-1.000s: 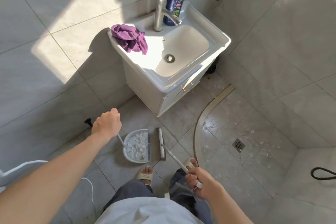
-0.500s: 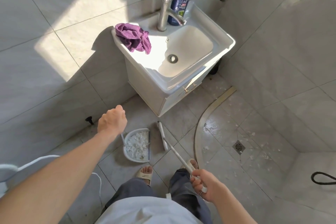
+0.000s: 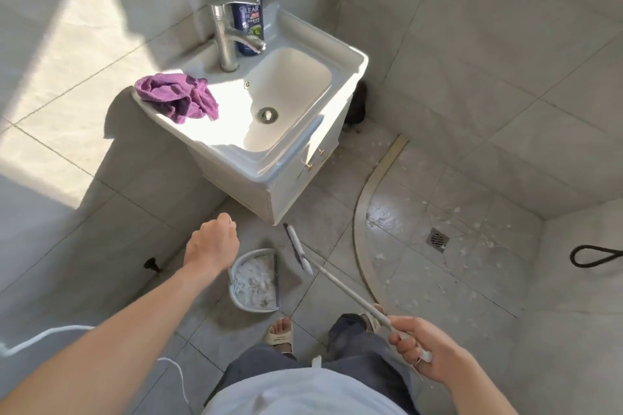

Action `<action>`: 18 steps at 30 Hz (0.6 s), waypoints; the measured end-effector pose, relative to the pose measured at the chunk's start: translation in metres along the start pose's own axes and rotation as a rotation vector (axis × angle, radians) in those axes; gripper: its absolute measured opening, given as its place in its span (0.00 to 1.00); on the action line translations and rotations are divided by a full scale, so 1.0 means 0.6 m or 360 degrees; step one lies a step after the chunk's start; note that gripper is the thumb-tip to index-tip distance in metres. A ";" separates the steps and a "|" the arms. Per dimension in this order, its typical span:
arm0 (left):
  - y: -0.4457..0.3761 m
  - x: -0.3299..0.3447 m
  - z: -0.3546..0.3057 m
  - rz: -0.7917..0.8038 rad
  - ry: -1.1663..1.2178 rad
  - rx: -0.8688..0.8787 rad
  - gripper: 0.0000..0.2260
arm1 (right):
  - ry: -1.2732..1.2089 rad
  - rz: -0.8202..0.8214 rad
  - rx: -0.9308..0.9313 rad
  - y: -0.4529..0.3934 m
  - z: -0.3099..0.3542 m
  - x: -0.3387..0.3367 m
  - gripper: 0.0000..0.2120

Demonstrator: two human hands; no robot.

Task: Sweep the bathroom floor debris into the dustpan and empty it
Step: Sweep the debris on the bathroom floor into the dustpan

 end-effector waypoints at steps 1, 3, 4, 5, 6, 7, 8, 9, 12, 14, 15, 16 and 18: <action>-0.005 -0.002 -0.028 0.0015 -0.0022 0.0064 0.12 | -0.0029 -0.0030 -0.0039 0.002 0.006 -0.012 0.15; -0.014 -0.003 -0.086 0.0041 -0.0074 0.0182 0.12 | -0.0089 -0.0064 -0.0082 0.004 0.015 -0.036 0.16; -0.020 -0.003 -0.120 0.0051 -0.0097 0.0244 0.12 | -0.0139 -0.0070 -0.0104 0.005 0.019 -0.050 0.16; -0.022 -0.004 -0.149 0.0055 -0.0109 0.0297 0.12 | -0.0185 -0.0070 -0.0121 0.010 0.023 -0.060 0.14; -0.028 -0.003 -0.182 0.0064 -0.0131 0.0346 0.11 | -0.0248 -0.0065 -0.0150 0.016 0.027 -0.073 0.11; -0.030 -0.006 -0.198 0.0063 -0.0139 0.0367 0.11 | -0.0273 -0.0070 -0.0182 0.025 0.033 -0.075 0.08; -0.039 -0.003 -0.230 0.0068 -0.0155 0.0408 0.11 | -0.0330 -0.0098 -0.0222 0.035 0.037 -0.093 0.08; -0.048 0.003 -0.259 0.0078 -0.0158 0.0450 0.11 | -0.0381 -0.0110 -0.0255 0.045 0.043 -0.111 0.09; -0.080 0.018 -0.350 0.0091 -0.0130 0.0588 0.12 | -0.0558 -0.0184 -0.0348 0.049 0.047 -0.186 0.06; -0.103 0.039 -0.431 0.0120 -0.0141 0.0701 0.12 | -0.0729 -0.0244 -0.0403 0.052 0.039 -0.250 0.03; -0.112 0.047 -0.474 0.0127 -0.0168 0.0771 0.12 | -0.0798 -0.0280 -0.0433 0.056 0.034 -0.279 0.04; -0.120 0.053 -0.509 0.0132 -0.0190 0.0825 0.11 | -0.0853 -0.0313 -0.0463 0.059 0.029 -0.303 0.04; -0.134 0.075 -0.592 0.0145 -0.0187 0.0941 0.11 | -0.0988 -0.0377 -0.0496 0.072 0.015 -0.354 0.04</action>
Point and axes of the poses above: each hand's wrist, its own y-axis away from the middle knuckle, its own x-axis out of the palm, z = x × y, the point moved 6 cm from there along -y, towards the middle knuckle, and after that the axes turned 13 degrees about x, right-handed, at the moved point
